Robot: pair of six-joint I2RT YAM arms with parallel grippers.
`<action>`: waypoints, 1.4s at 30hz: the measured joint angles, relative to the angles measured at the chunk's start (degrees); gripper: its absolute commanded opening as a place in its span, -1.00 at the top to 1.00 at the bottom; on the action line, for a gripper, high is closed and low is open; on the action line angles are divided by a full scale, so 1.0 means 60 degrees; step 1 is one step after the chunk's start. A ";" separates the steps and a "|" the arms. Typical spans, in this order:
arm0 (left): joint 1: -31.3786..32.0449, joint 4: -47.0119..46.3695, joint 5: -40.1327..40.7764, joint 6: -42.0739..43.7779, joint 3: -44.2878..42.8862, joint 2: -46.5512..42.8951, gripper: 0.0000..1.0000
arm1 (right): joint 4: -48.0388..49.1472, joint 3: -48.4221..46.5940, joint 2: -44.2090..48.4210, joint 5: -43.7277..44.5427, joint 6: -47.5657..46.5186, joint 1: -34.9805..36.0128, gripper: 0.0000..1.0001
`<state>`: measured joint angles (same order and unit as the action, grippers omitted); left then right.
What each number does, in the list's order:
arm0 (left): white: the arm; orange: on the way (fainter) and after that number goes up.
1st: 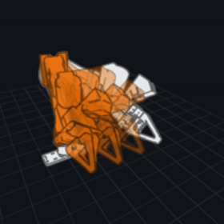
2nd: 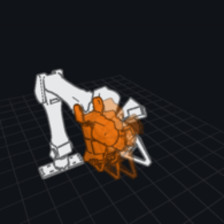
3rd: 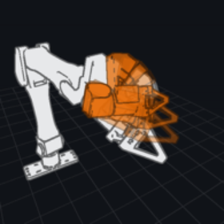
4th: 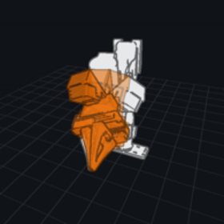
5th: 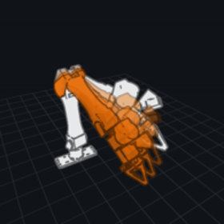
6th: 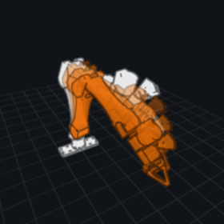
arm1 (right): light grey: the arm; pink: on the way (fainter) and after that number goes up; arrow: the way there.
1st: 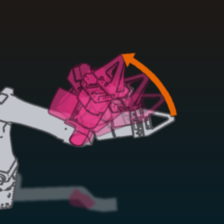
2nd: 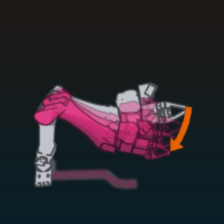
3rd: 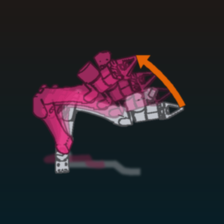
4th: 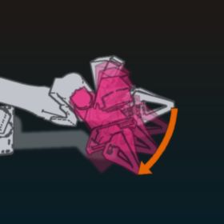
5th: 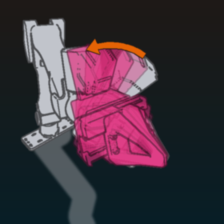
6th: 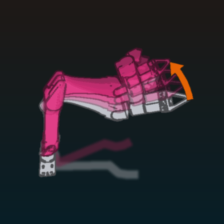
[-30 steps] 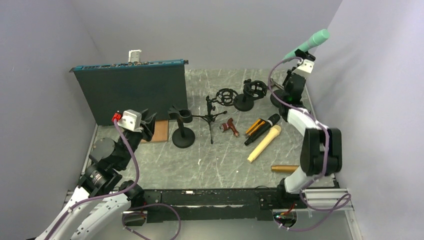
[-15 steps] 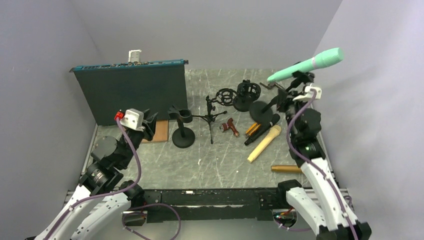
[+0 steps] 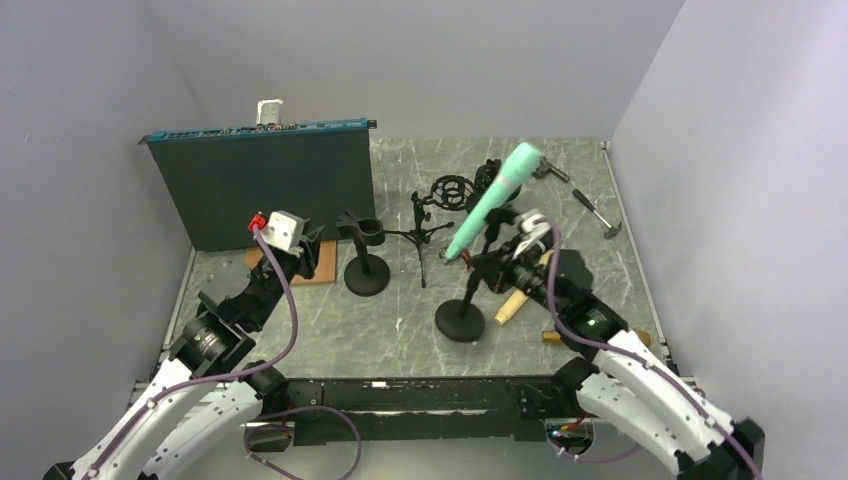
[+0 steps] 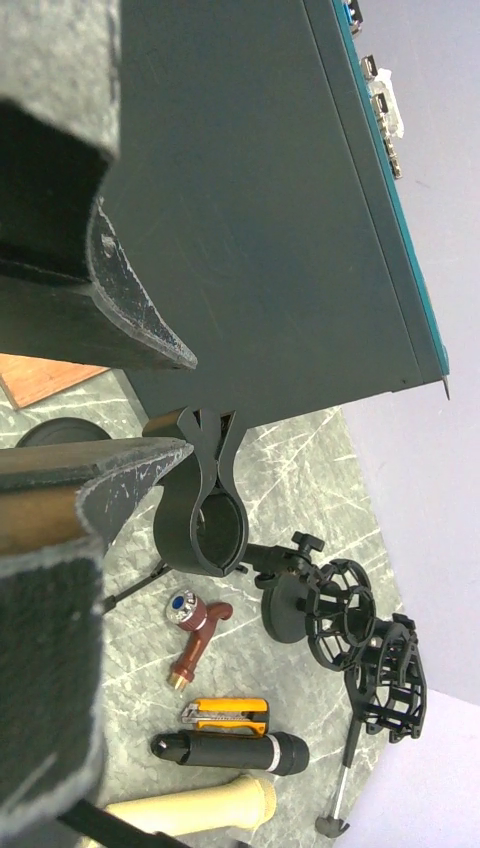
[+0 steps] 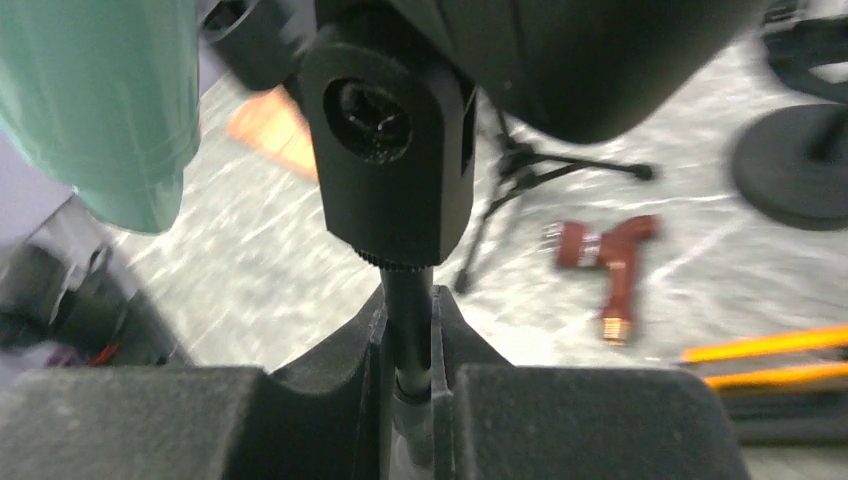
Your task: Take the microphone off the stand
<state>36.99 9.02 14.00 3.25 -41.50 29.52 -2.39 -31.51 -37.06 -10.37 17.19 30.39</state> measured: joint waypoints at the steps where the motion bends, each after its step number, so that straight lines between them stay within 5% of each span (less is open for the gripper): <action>1: 0.0000 0.0015 0.0011 0.0011 0.0000 0.0015 0.31 | 0.0211 0.0146 -0.0127 0.0022 0.0004 0.0448 1.00; 10: 0.0000 0.0044 0.0160 0.0029 0.0000 0.0029 0.37 | 0.2834 0.0186 -0.3242 0.3832 -0.2058 0.6346 1.00; 22: 0.0000 -0.0062 0.0022 0.0091 0.0095 0.0353 0.29 | 0.6167 0.0076 -0.5606 0.5763 -0.3585 0.6801 0.95; 24: -0.0004 -0.0131 -0.0219 0.0073 0.0135 0.0357 0.23 | 0.6481 0.0200 -0.5686 0.5883 -0.3570 0.6801 0.61; 27: -0.0007 -0.0215 -0.0831 -0.0069 0.0135 0.0346 0.14 | 0.6772 0.0357 -0.5694 0.5949 -0.3351 0.6798 0.42; 34: -0.0007 -0.0412 -0.2994 -0.0951 0.0091 -0.0033 -0.06 | 0.6991 0.0590 -0.5410 0.6011 -0.2546 0.6808 -0.45; 42: -0.0004 -0.0011 -0.5257 -0.1672 -0.1956 0.0987 -0.18 | 0.6339 0.0714 -0.4124 0.6087 -0.1953 0.6819 -0.86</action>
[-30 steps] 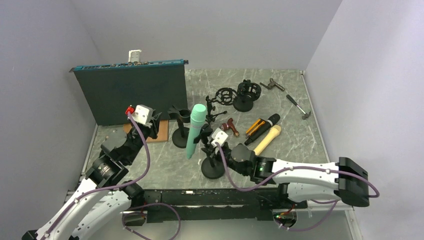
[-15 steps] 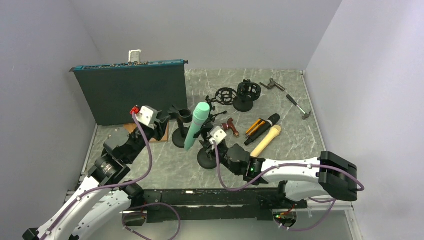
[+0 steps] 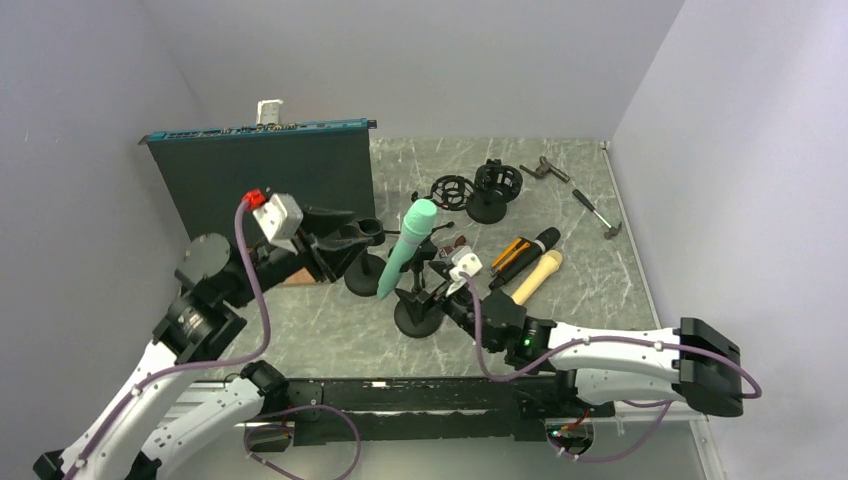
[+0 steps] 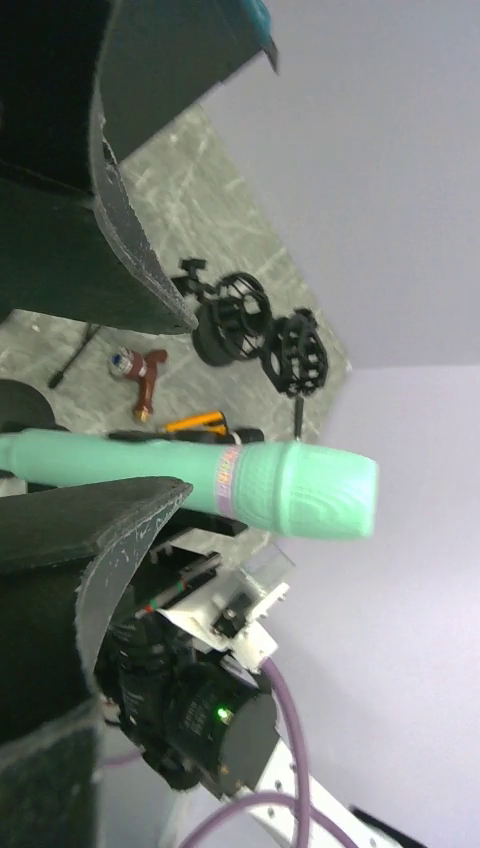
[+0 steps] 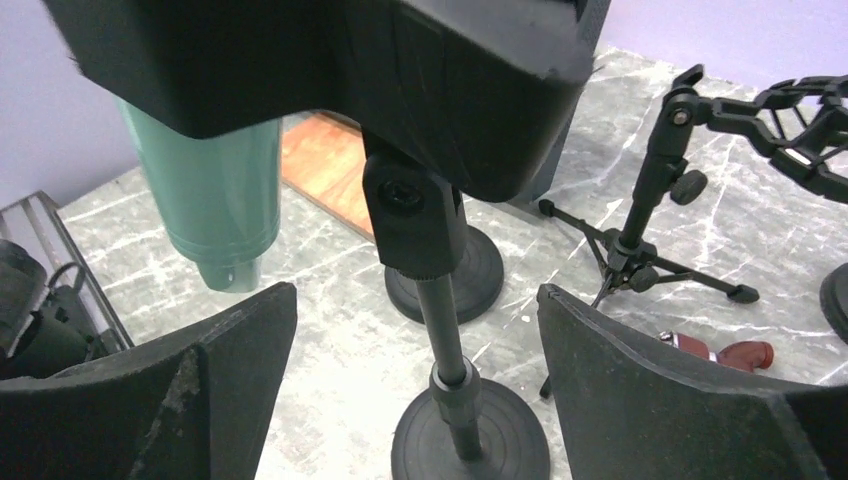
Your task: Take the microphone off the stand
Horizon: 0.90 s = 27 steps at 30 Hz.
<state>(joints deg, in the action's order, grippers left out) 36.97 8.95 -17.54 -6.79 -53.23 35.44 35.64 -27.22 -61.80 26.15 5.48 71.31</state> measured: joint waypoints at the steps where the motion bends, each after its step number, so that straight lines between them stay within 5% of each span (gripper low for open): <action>1: 0.0000 0.0029 -0.0135 -0.0091 -0.0310 0.0270 -0.18 | -0.0178 0.0000 0.0204 0.0018 0.0062 0.0000 -0.89; 6: 0.0484 0.0178 -0.0372 -0.0492 -0.1789 0.1945 -0.21 | -0.1067 0.0259 0.1621 0.0135 0.0430 -0.0004 -1.00; 11: 0.2051 0.0681 0.0714 -0.0007 -0.2127 0.3024 -0.22 | -0.2127 0.0834 0.3592 -0.0058 0.0630 -0.0124 -1.00; 17: 0.2463 0.0907 0.1690 0.0452 -0.2284 0.3774 -0.23 | -0.3504 0.0823 0.4703 -0.1290 0.0947 -0.1355 -1.00; 20: 0.2477 0.0914 0.1912 0.0539 -0.2463 0.4102 0.12 | -0.4182 0.0546 0.4386 -0.2550 0.1202 -0.2652 -0.99; 22: 0.2481 0.0918 0.1865 0.0703 -0.2590 0.4324 0.91 | -0.4364 0.0375 0.4069 -0.3523 0.1319 -0.3464 -0.98; 27: 0.2481 0.1086 0.1144 0.1413 -0.2750 0.4441 1.00 | -0.4186 0.0153 0.3315 -0.6247 0.1428 -0.4605 -0.99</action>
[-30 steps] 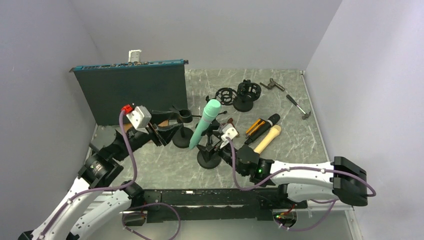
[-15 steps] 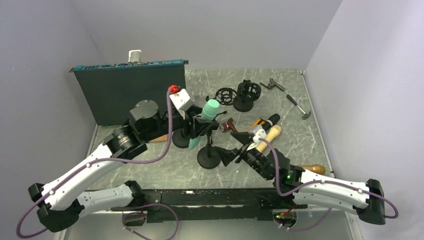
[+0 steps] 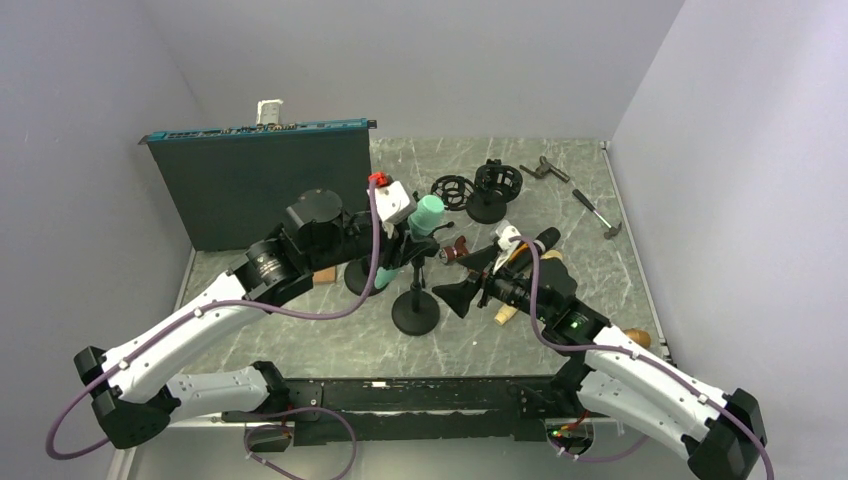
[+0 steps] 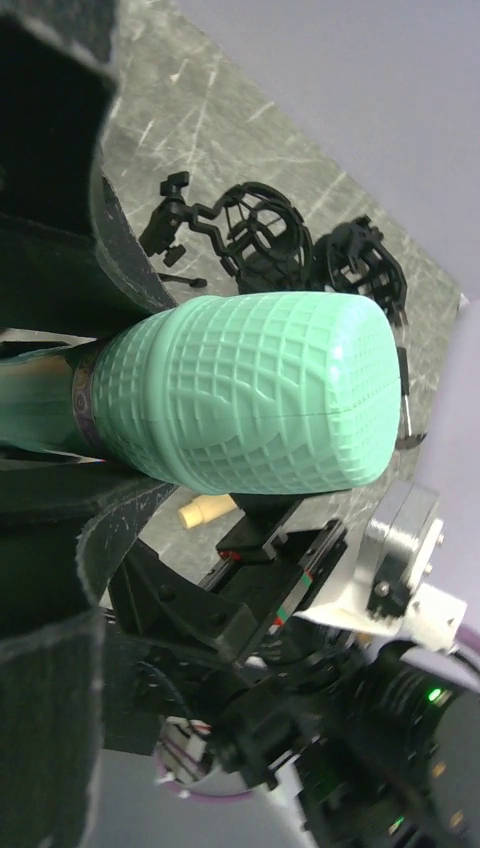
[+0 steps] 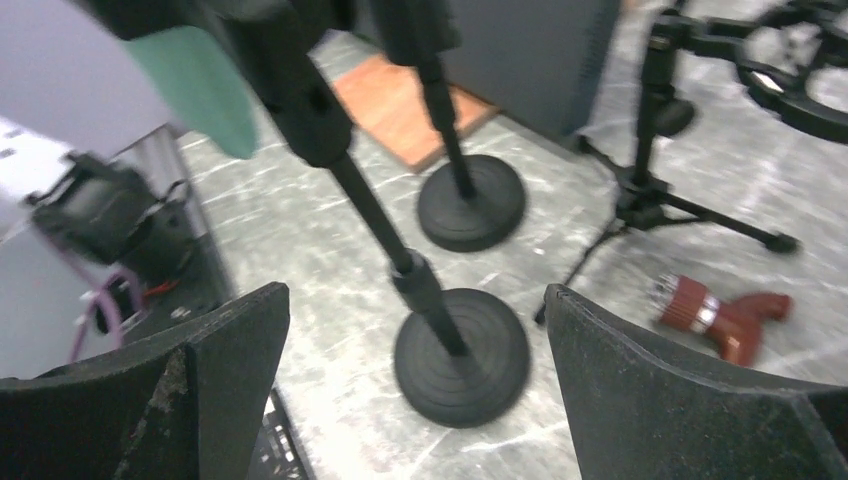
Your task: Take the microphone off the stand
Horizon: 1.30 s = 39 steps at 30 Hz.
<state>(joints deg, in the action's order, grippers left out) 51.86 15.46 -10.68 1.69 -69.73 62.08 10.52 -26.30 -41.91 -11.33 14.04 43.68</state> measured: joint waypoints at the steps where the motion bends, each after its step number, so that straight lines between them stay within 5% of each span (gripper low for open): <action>1: -0.0004 0.0051 -0.0240 0.0204 0.0000 -0.0026 1.00 | 0.0146 -0.0007 -0.0069 -0.0466 -0.0022 -0.0058 -0.99; 7: -0.0055 0.0699 -0.1712 0.1512 -0.0007 -0.0382 1.00 | 0.1206 -0.0474 -0.0681 -0.2794 -0.0444 -0.0419 -0.99; 17: -0.0994 0.1268 -0.3453 0.1967 -0.0007 -0.0688 1.00 | 0.1814 -0.1789 -0.1792 -0.4284 -0.1563 -0.0590 -0.90; 25: -0.1315 0.1282 -0.4073 0.1880 -0.0004 -0.0692 1.00 | 0.2222 -0.2419 -0.2667 -0.5278 -0.1778 -0.0586 -0.54; 33: -0.1563 0.1271 -0.4288 0.1767 0.0011 -0.0692 1.00 | 0.2342 -0.2492 -0.3107 -0.5625 -0.1818 -0.0590 0.11; 39: -0.1719 0.1235 -0.4517 0.1592 0.0011 -0.0667 1.00 | 0.2499 -0.2481 -0.3085 -0.5603 -0.1752 -0.0586 -0.21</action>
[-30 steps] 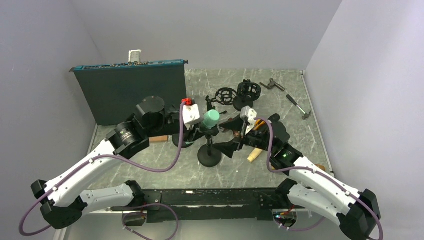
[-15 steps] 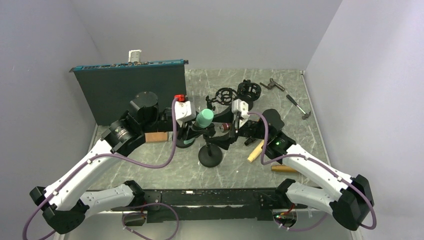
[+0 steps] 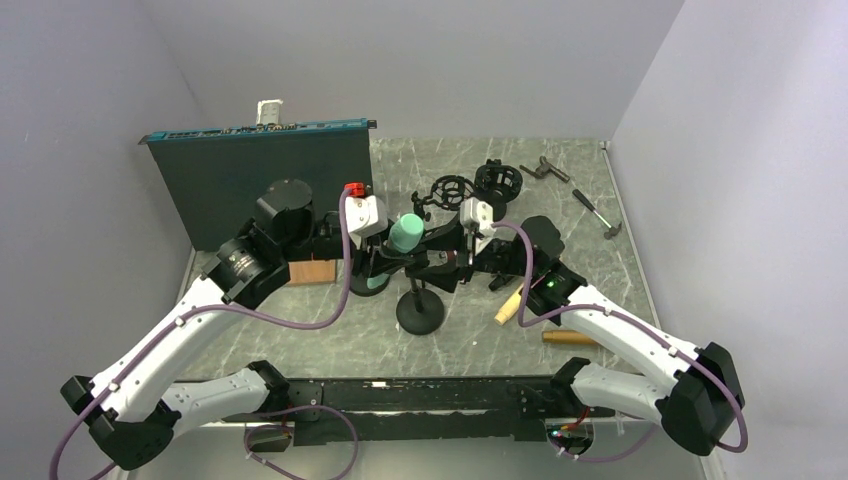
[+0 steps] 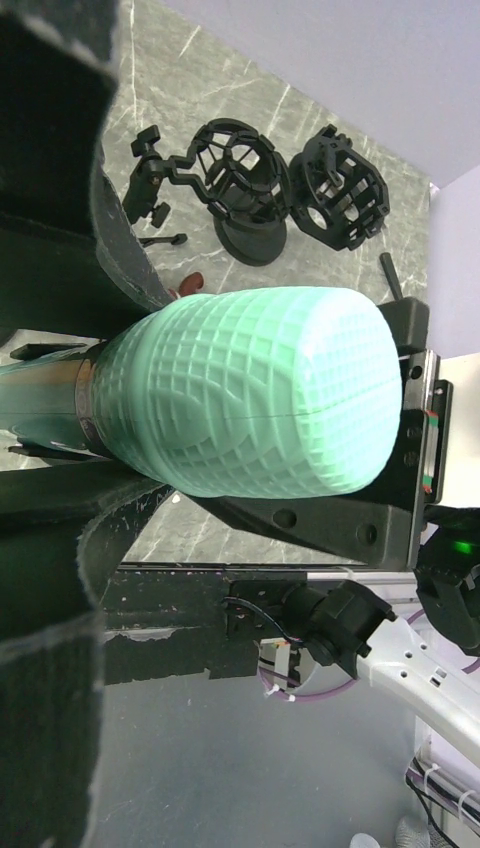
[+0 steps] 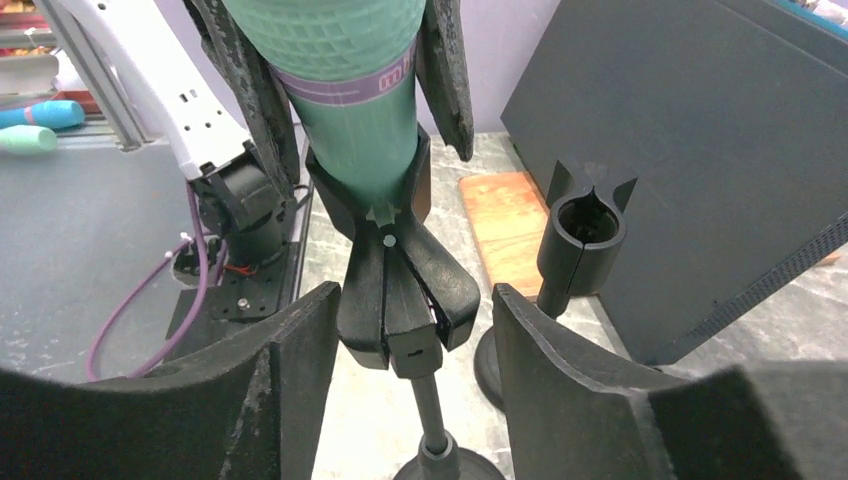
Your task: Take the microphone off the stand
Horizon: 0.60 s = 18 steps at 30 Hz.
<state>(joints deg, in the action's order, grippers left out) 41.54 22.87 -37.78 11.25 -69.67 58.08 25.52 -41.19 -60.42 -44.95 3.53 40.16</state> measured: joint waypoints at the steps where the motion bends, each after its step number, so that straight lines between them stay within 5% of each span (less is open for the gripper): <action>1: -0.0018 -0.0015 -0.0029 -0.0025 0.0000 0.0007 1.00 | 0.0058 0.0000 0.0007 0.0015 0.0007 0.0000 -0.20; 3: -0.0058 -0.0051 -0.0091 -0.0066 0.0000 0.0044 1.00 | 0.0135 -0.0004 0.0007 0.0011 0.0007 0.0000 -0.14; 5: -0.0091 -0.0091 -0.0149 -0.0098 0.0000 0.0080 1.00 | 0.0153 0.0000 0.0007 0.0011 0.0018 -0.0004 0.35; 6: -0.0109 -0.0124 -0.0178 -0.0117 0.0000 0.0106 1.00 | 0.0193 0.0000 0.0004 0.0000 0.0033 0.0000 0.90; 7: -0.0124 -0.0142 -0.0237 -0.0157 0.0000 0.0120 1.00 | 0.0208 -0.0004 0.0004 0.0015 0.0058 -0.0004 1.00; 18: -0.0229 -0.0149 -0.0219 -0.0634 -0.0219 0.0255 1.00 | 0.0379 -0.0040 -0.0197 0.0004 0.0018 -0.0062 1.00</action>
<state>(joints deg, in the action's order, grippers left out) 40.16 21.98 -39.09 7.44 -70.98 59.61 27.79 -41.43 -61.60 -44.93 3.64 39.79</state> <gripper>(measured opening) 0.455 0.316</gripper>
